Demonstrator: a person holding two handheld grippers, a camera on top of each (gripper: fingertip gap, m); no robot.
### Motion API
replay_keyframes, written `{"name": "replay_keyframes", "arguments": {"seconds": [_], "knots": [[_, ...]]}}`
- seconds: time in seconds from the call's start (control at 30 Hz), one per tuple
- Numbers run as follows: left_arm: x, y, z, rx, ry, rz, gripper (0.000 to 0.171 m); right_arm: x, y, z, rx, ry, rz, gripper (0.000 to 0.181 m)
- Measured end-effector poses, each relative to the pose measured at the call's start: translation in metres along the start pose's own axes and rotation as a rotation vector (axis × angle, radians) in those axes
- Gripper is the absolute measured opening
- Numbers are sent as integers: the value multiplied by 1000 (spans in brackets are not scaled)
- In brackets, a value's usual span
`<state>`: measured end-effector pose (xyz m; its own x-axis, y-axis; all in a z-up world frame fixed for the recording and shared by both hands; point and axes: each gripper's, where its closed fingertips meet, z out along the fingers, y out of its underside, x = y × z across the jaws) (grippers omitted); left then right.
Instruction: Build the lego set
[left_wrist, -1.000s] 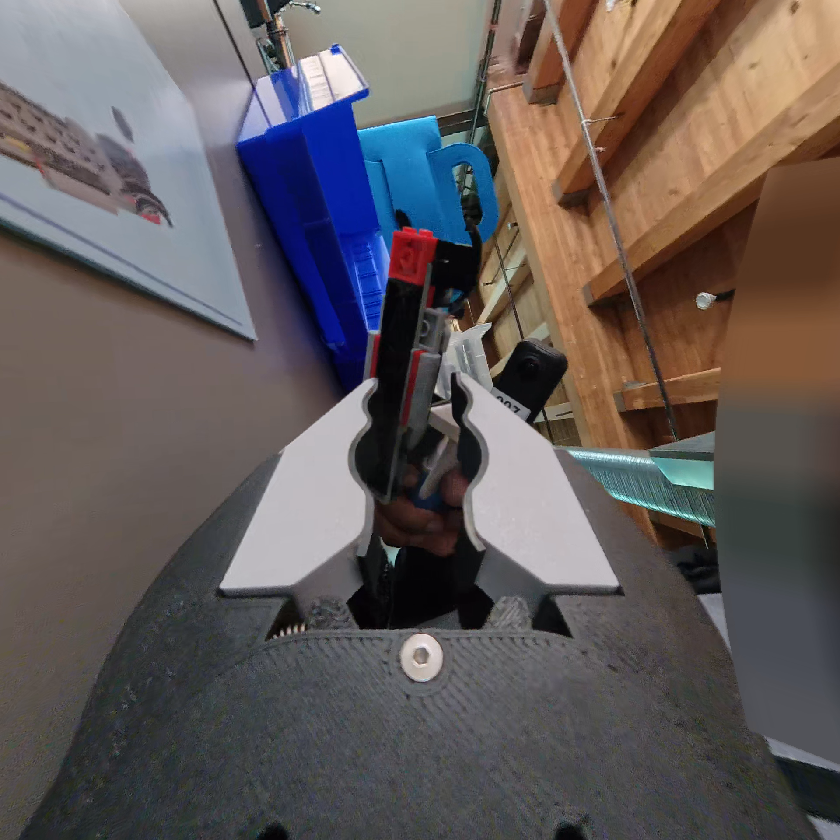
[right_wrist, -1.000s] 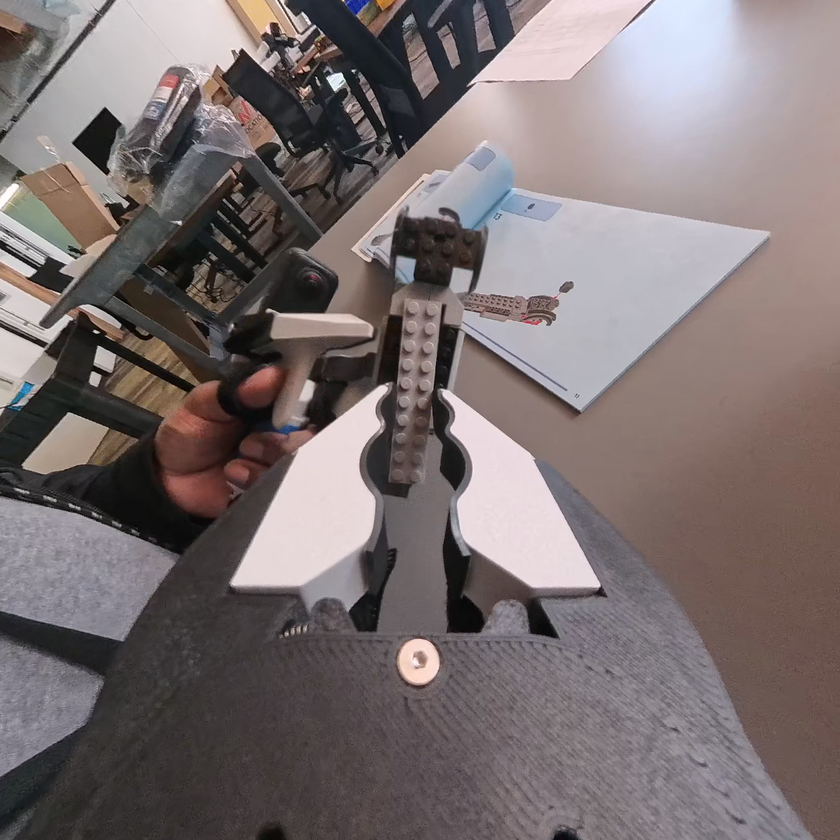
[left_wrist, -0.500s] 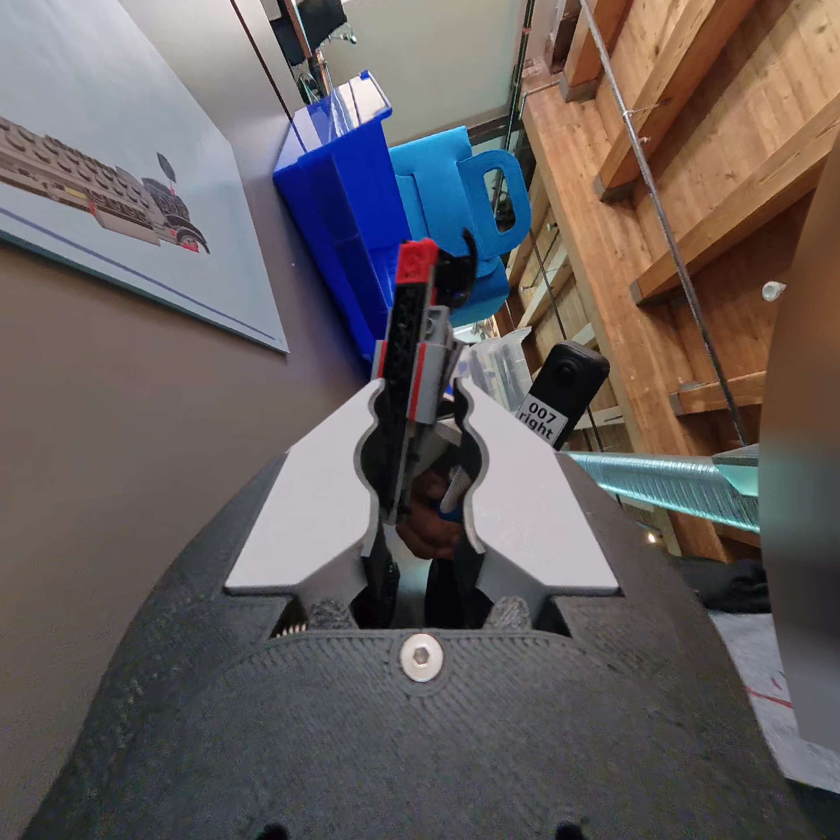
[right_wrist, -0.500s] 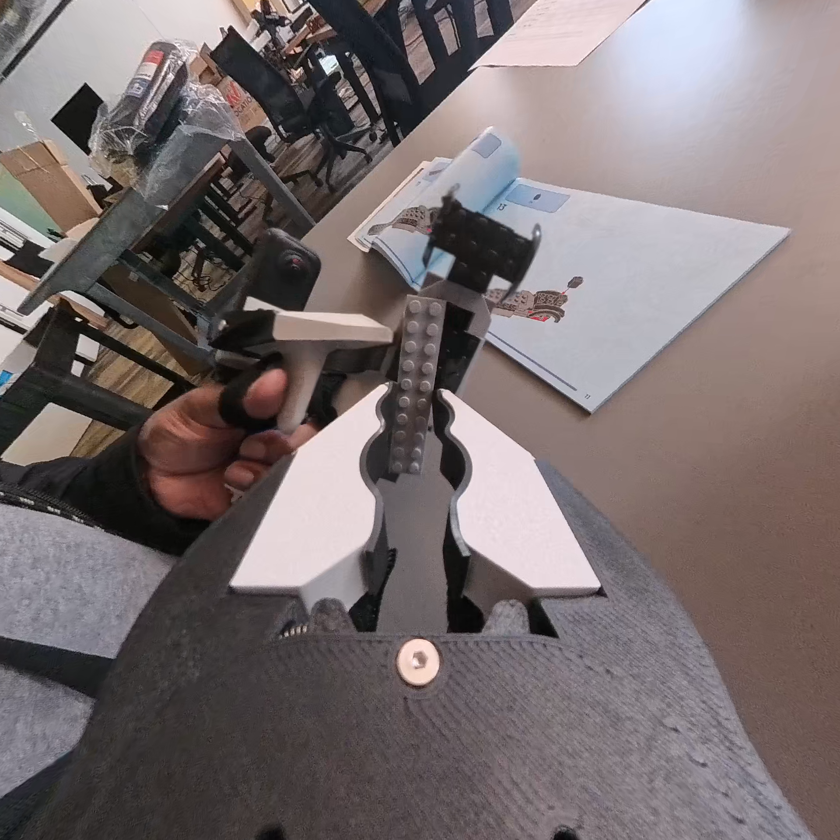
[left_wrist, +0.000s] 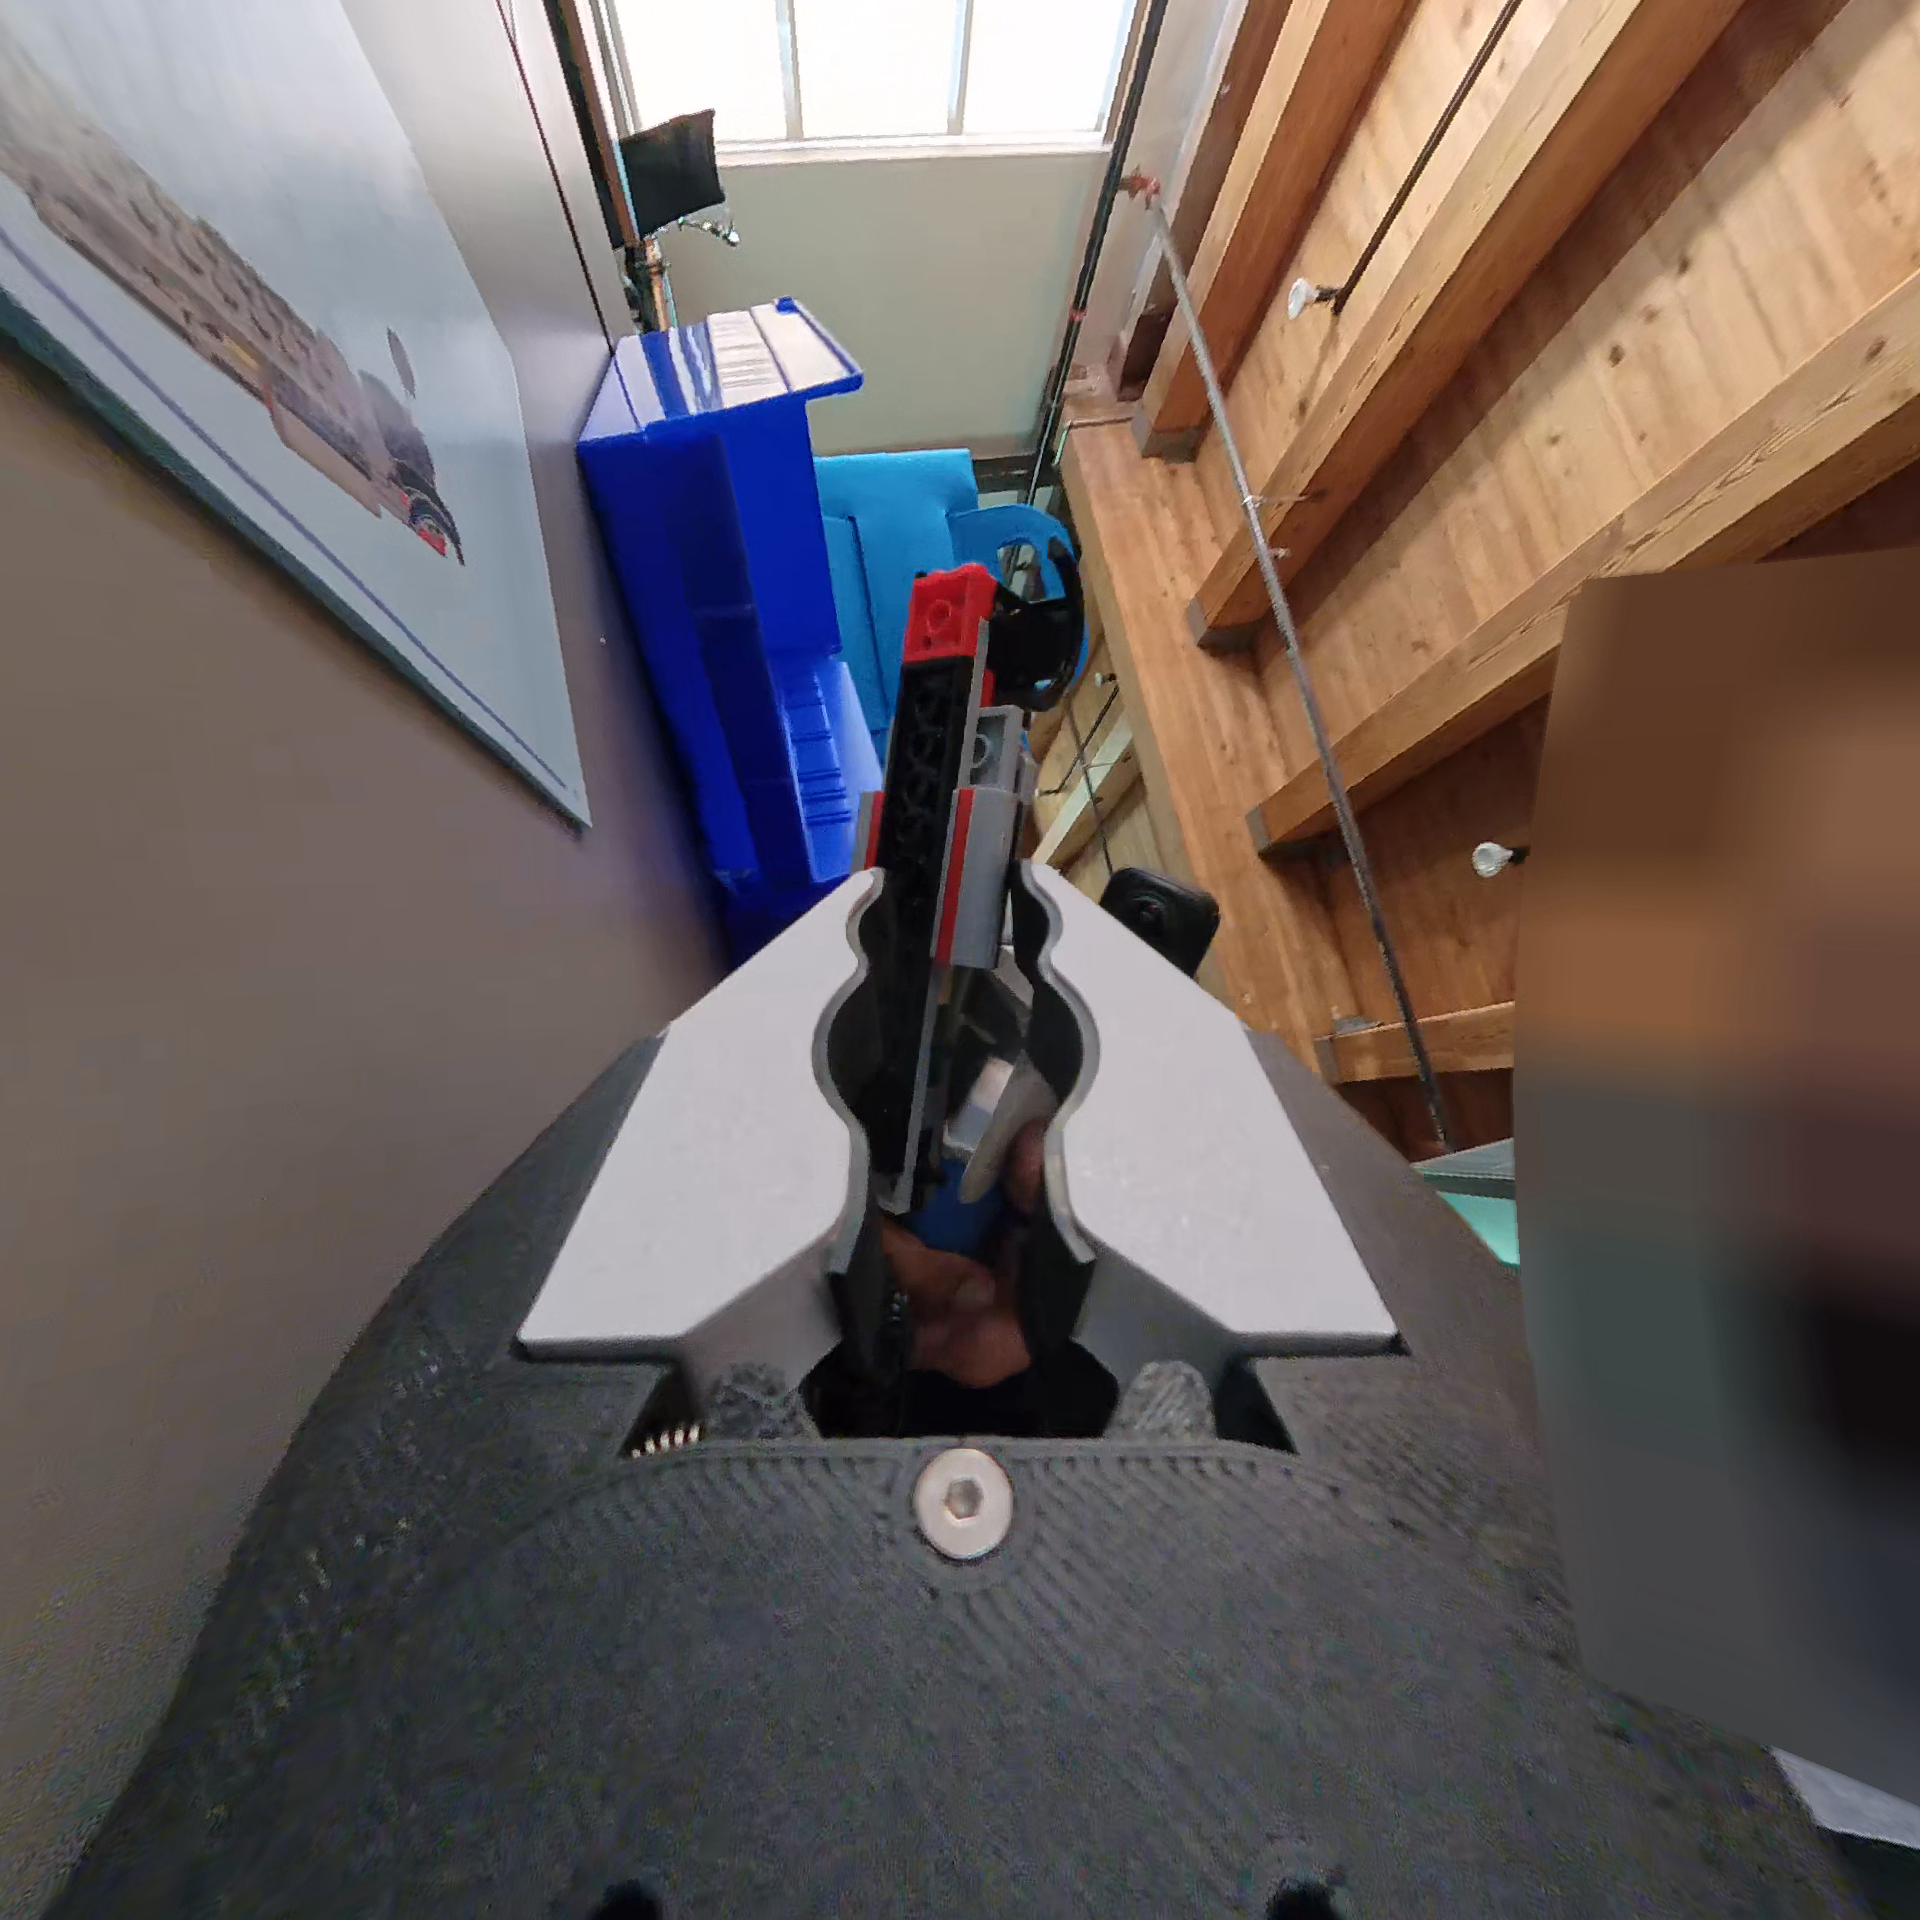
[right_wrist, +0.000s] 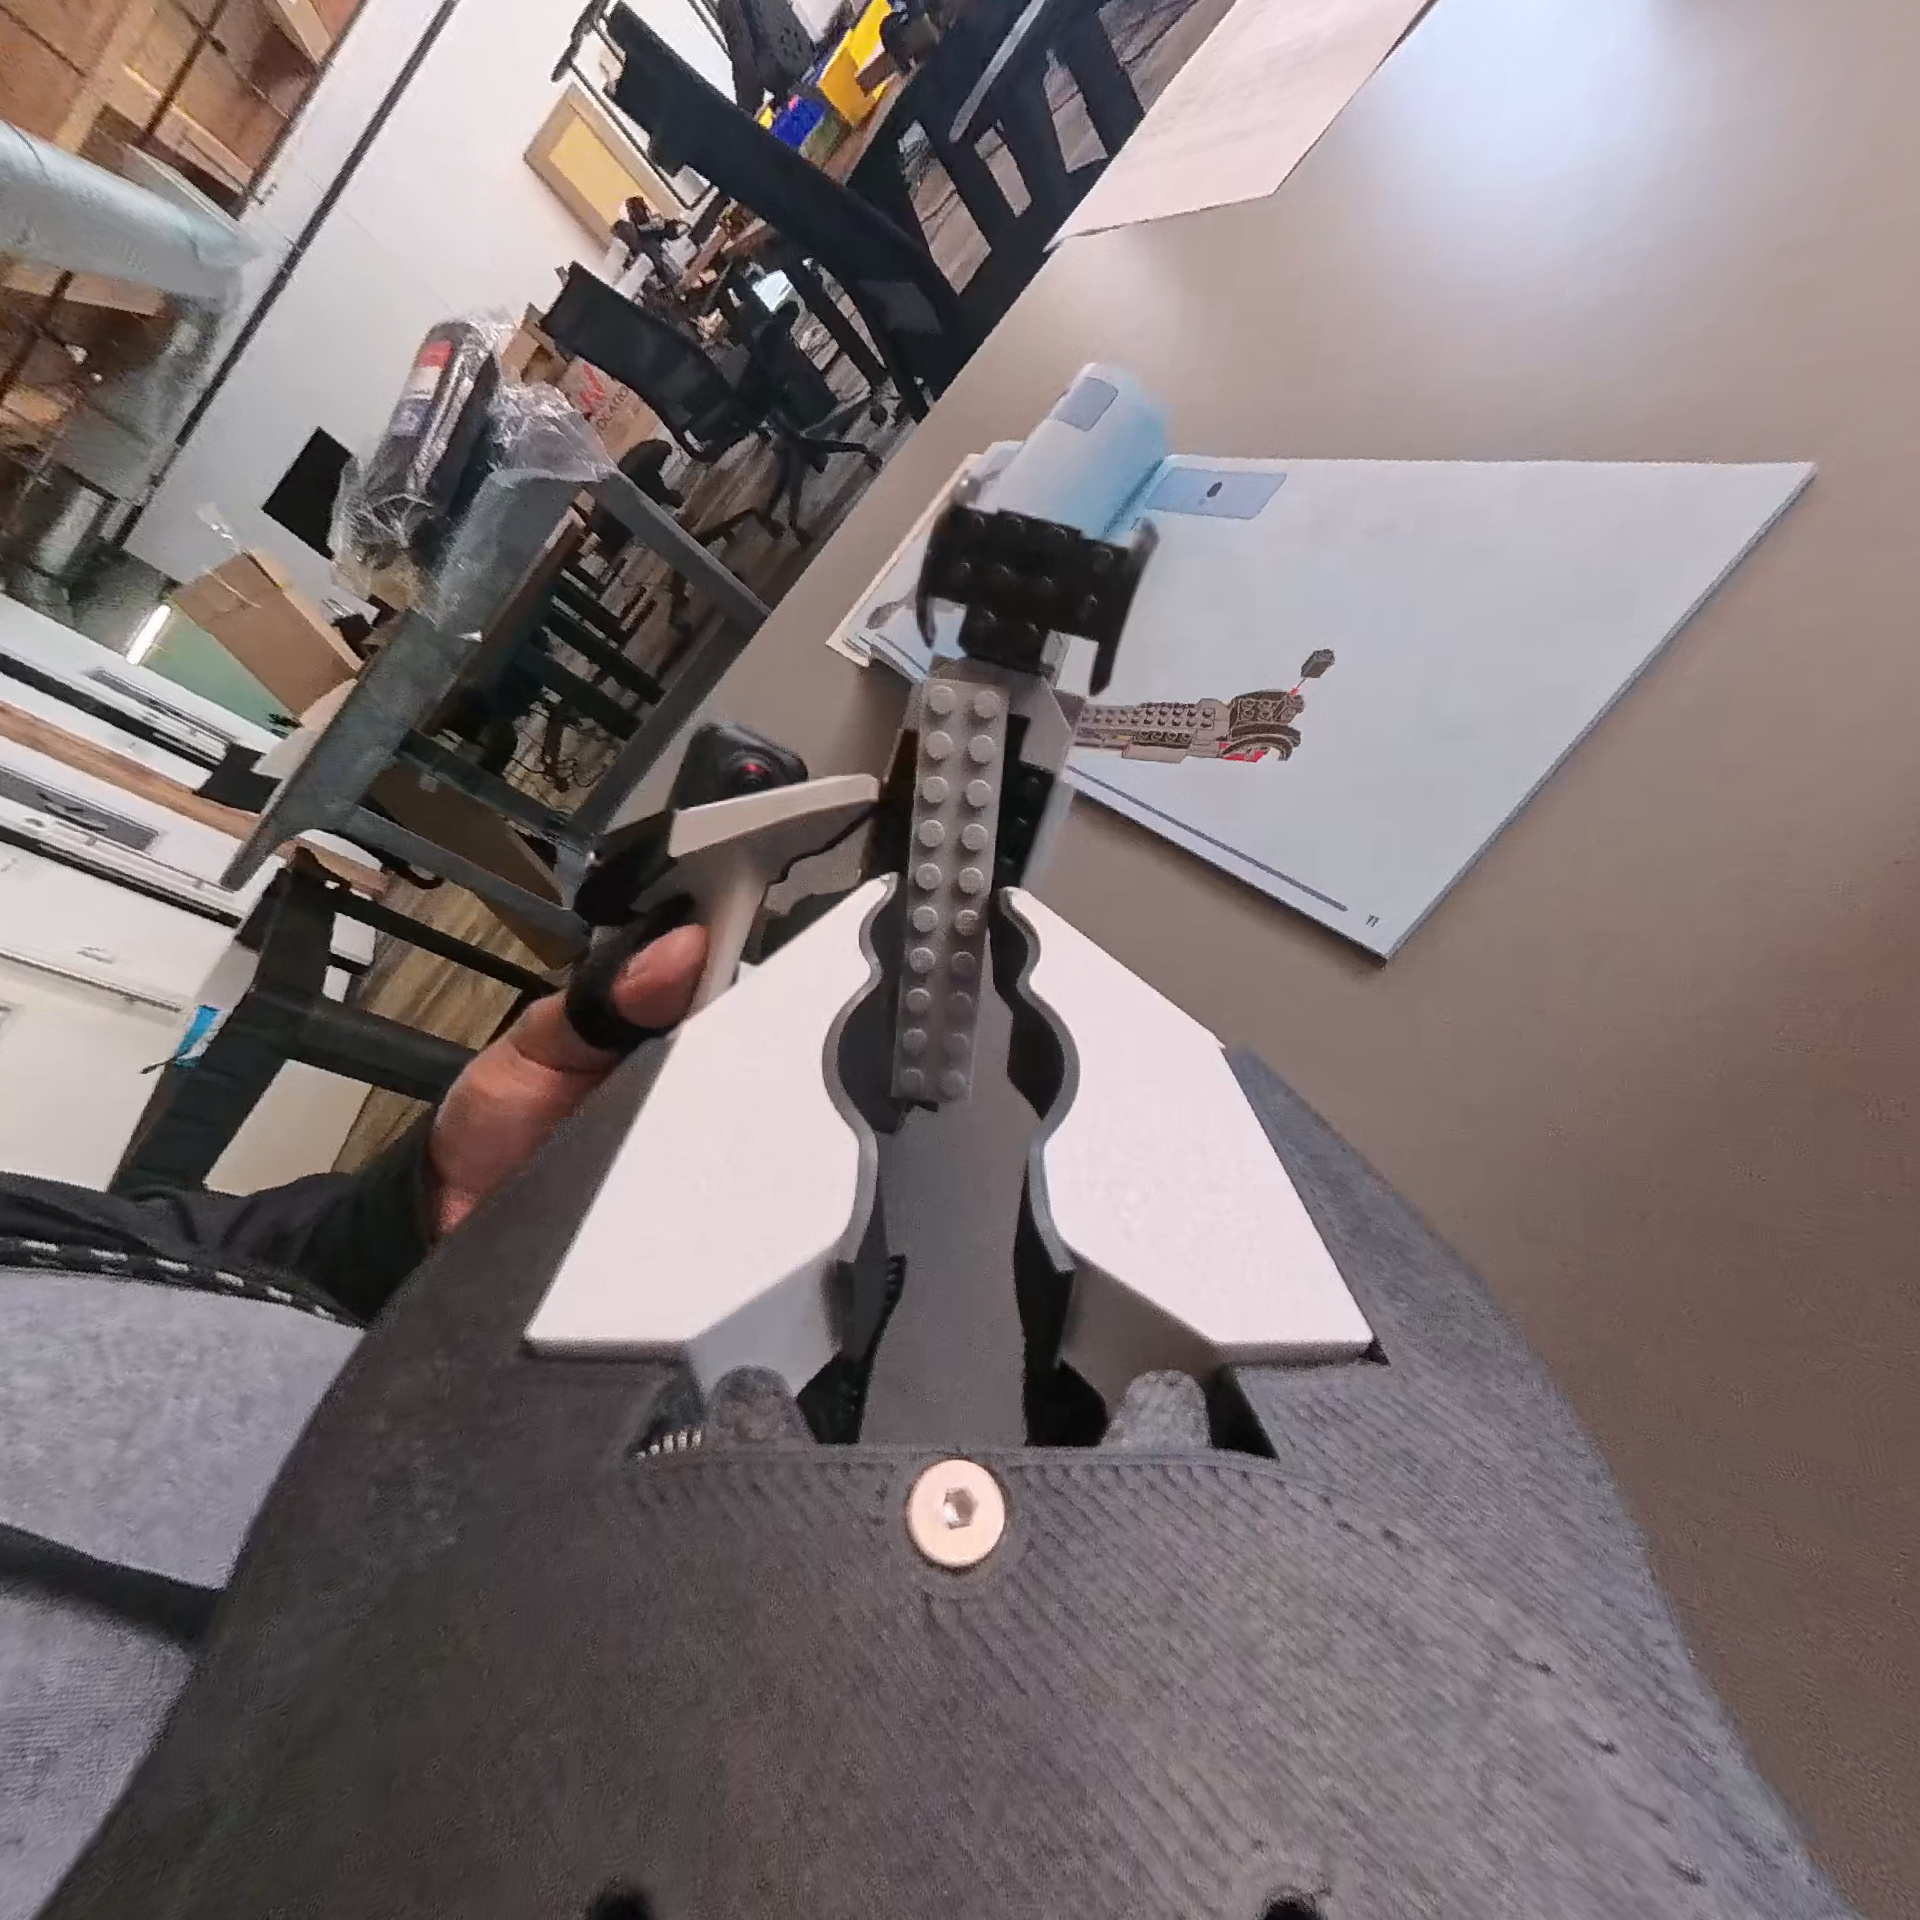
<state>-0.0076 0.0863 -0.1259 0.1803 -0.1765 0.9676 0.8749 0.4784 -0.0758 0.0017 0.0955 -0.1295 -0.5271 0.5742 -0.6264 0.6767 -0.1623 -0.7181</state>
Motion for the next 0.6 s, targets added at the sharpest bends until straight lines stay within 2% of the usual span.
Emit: {"name": "replay_keyframes", "arguments": {"seconds": [0.3, 0.6], "knots": [[6, -3, -1, 50, 46, 8, 21, -4, -5, 2, -3, 20, 2, 17], [14, -10, -3, 120, 160, -134, 21, -11, -10, 5, -9, 46, -14, 22]]}}
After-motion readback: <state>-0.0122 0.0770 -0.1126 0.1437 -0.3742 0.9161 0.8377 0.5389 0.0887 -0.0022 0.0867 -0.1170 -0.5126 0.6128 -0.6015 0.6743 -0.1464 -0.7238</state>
